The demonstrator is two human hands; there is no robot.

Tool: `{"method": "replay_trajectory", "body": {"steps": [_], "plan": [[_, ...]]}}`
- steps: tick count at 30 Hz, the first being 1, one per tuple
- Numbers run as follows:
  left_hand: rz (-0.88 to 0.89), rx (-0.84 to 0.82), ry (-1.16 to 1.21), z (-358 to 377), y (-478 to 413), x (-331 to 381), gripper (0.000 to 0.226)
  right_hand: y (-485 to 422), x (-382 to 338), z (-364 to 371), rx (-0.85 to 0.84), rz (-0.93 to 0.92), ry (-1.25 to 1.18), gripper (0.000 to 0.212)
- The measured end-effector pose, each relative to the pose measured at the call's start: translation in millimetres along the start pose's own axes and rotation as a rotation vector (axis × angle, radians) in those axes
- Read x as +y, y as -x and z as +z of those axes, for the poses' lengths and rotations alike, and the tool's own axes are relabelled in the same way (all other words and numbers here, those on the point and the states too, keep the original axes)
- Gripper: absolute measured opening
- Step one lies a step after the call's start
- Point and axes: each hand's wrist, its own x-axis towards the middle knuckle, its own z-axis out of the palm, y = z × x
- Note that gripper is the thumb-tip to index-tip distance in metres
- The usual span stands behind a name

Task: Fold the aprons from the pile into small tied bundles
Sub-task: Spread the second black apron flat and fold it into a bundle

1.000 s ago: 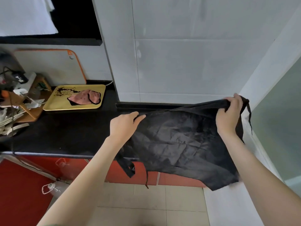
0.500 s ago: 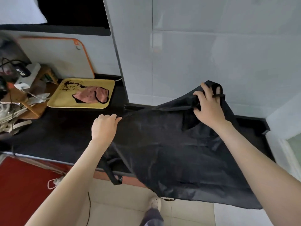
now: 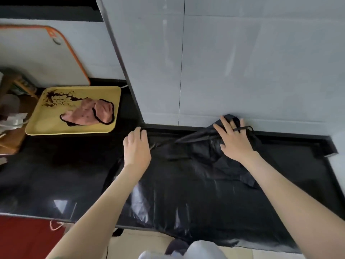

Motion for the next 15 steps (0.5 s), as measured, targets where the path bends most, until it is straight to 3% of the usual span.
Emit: {"method": "replay_trajectory", "body": {"steps": [2, 4, 5, 9, 11, 15], "plan": [[0.287, -0.008, 0.176, 13, 7, 29, 0.045, -4, -14, 6, -0.065, -0.036, -0.031, 0.080], [0.499, -0.298, 0.265, 31, 21, 58, 0.042, -8, -28, 13, -0.106, -0.057, -0.099, 0.086], [0.525, -0.453, 0.234, 44, 28, 69, 0.048, -7, -33, 18, -0.107, -0.041, -0.156, 0.089], [0.347, -0.711, 0.149, 78, 38, 67, 0.079, 12, -50, 26, 0.049, 0.044, -0.247, 0.101], [0.352, -0.736, 0.100, 86, 36, 63, 0.092, 30, -56, 38, 0.121, 0.001, -0.202, 0.105], [0.366, -0.734, 0.099, 86, 32, 57, 0.107, 61, -49, 63, 0.112, -0.032, -0.209, 0.110]]}}
